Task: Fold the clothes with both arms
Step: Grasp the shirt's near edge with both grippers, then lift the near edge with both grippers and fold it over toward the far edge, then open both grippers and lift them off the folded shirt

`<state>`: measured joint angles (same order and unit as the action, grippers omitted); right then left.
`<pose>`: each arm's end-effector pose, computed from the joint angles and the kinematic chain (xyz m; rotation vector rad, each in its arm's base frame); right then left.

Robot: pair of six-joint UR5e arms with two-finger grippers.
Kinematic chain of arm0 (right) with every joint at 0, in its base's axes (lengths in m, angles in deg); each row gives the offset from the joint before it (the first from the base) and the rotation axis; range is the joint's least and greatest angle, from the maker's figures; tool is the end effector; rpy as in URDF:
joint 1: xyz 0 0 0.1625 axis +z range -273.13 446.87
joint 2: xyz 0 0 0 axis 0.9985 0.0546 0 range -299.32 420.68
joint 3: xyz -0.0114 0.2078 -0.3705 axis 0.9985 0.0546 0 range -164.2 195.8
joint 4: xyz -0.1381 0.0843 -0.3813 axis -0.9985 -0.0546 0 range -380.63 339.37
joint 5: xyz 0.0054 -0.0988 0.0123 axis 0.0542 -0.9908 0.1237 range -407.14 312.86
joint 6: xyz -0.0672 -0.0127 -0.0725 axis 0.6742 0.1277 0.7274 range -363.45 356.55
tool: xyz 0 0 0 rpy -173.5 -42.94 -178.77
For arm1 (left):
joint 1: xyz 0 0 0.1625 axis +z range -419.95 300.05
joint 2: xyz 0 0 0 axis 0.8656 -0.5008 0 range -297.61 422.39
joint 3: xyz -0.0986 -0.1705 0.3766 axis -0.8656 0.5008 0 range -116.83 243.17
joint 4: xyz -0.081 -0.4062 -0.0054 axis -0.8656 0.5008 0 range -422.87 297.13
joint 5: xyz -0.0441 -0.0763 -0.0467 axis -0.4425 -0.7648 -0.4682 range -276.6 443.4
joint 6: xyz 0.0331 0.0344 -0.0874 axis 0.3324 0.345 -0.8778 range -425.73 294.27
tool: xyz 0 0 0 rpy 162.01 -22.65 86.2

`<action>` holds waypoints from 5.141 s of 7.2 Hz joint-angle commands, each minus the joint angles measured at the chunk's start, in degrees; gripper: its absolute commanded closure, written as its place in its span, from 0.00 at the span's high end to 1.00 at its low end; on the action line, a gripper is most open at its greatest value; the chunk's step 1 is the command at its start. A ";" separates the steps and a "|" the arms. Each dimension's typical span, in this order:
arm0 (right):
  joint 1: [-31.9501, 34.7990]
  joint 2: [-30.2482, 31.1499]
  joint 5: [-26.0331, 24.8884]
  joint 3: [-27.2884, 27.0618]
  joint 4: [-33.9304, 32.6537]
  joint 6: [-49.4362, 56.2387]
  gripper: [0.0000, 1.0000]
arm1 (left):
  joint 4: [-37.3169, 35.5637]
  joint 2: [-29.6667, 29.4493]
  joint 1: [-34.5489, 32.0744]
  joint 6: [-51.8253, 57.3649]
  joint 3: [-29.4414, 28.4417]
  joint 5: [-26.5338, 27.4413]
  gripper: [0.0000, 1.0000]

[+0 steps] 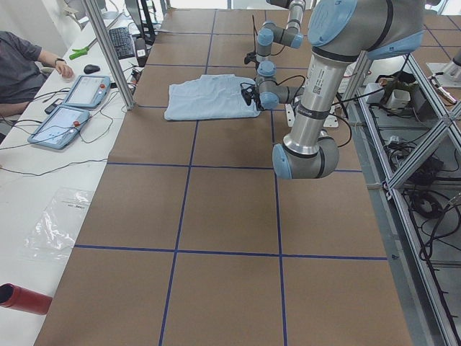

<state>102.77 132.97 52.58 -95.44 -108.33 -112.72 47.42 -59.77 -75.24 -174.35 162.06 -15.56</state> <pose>-0.5201 -0.2693 0.3290 -0.1856 -0.7216 0.5245 0.6019 -0.2867 0.2245 -0.1737 1.0736 -0.4493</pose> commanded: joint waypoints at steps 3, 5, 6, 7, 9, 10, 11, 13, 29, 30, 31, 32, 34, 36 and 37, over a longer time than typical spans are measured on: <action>1.41 -0.04 0.56 -3.53 0.16 -2.01 0.00 | -0.59 0.61 -0.09 0.07 3.40 -0.53 0.00; 1.41 0.92 0.74 -6.51 0.16 -2.00 0.00 | -5.13 2.01 0.17 0.16 10.14 -0.70 0.00; 1.41 1.53 1.78 -8.44 0.16 -2.00 0.00 | -8.56 2.37 0.70 0.16 13.92 -2.97 0.00; 1.41 1.80 4.93 -10.72 0.16 -2.00 0.00 | -12.51 2.20 0.87 0.16 16.49 -6.64 0.00; 1.59 1.80 15.97 -13.90 0.33 -2.00 0.00 | -16.06 2.19 2.18 0.07 18.97 -9.05 0.00; 1.68 1.80 21.25 -15.22 0.25 -2.00 0.00 | -16.76 2.11 2.89 -0.02 19.23 -9.14 0.00; 1.85 1.89 24.70 -15.66 0.25 -2.18 0.00 | -19.64 2.28 3.33 -0.02 22.28 -10.27 0.00; 3.25 2.24 25.17 -16.02 0.25 -2.01 0.00 | -25.37 2.28 3.34 -0.02 26.61 -10.72 0.00; 27.78 -21.83 20.43 22.97 4.43 21.29 0.00 | -0.87 -11.69 -21.09 7.09 -10.89 -10.37 0.00; 27.78 -22.54 20.43 26.13 7.34 21.29 0.00 | 0.18 -11.61 -21.36 7.19 -12.65 -10.28 0.00; 27.78 -23.41 20.34 27.47 7.89 21.29 0.00 | 1.15 -11.61 -21.62 7.10 -14.58 -10.28 0.00; 27.78 -23.77 19.56 28.44 7.98 21.37 0.00 | 2.99 -11.61 -21.54 7.01 -16.34 -10.28 0.00; 27.78 -23.78 18.67 30.81 9.29 21.37 0.00 | 4.23 -11.61 -21.54 6.92 -17.85 -10.28 0.00; 27.78 -23.77 18.67 31.26 9.39 21.37 0.00 | 4.24 -11.61 -21.54 7.01 -17.94 -10.28 0.00; 27.78 -23.69 18.67 31.35 9.48 21.29 0.28 | 4.32 -11.61 -21.54 7.01 -17.94 -10.28 0.00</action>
<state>130.55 109.21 71.26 -64.33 -98.97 -91.36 51.66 -71.38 -96.77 -167.34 144.17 -25.85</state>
